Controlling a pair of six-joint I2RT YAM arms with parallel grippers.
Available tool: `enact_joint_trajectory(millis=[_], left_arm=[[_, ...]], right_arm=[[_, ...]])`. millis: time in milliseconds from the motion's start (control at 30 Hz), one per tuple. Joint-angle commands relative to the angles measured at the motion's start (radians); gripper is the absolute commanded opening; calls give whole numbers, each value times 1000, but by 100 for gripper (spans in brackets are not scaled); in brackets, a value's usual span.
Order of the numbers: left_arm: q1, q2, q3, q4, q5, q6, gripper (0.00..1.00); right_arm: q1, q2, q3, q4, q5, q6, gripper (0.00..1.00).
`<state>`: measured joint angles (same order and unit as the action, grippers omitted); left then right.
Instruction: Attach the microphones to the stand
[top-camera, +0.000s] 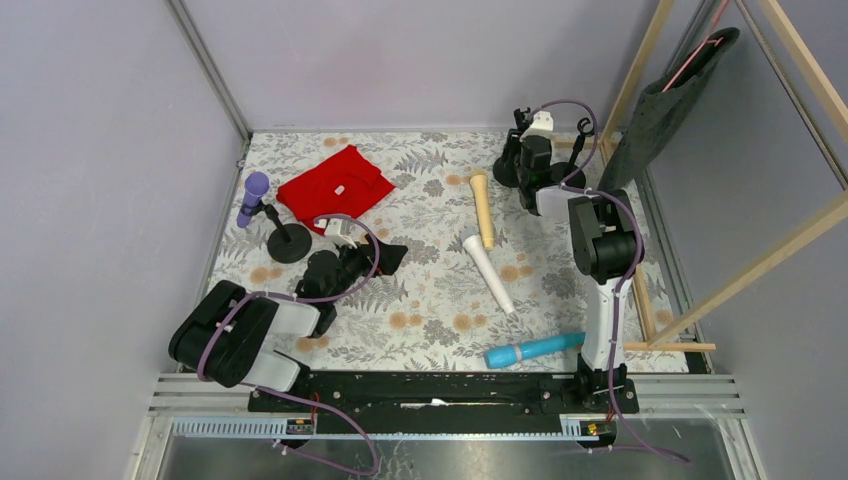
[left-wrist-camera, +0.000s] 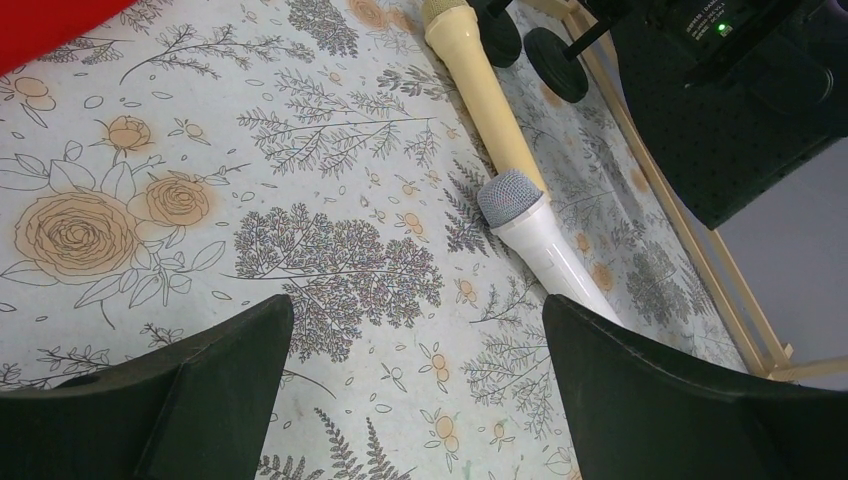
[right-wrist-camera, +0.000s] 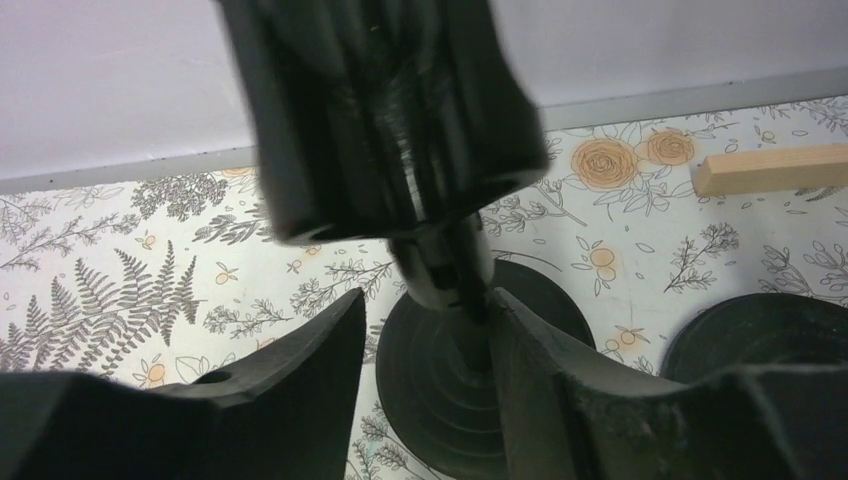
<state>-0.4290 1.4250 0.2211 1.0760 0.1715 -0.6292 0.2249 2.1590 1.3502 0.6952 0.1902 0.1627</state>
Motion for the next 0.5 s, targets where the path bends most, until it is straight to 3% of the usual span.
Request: enact_joint_trajectory(millis=[0, 100, 200, 467], left_arm=[[-4, 11, 27, 75, 17, 2, 99], [-4, 10, 26, 73, 12, 3, 99], [-4, 8, 26, 70, 7, 6, 99], [-4, 8, 26, 71, 0, 10, 99]], right_arm=[[-8, 15, 51, 101, -44, -38, 50], [-9, 12, 49, 124, -57, -62, 39], [-9, 0, 49, 137, -61, -101, 20], [-9, -100, 16, 165, -82, -212, 8]])
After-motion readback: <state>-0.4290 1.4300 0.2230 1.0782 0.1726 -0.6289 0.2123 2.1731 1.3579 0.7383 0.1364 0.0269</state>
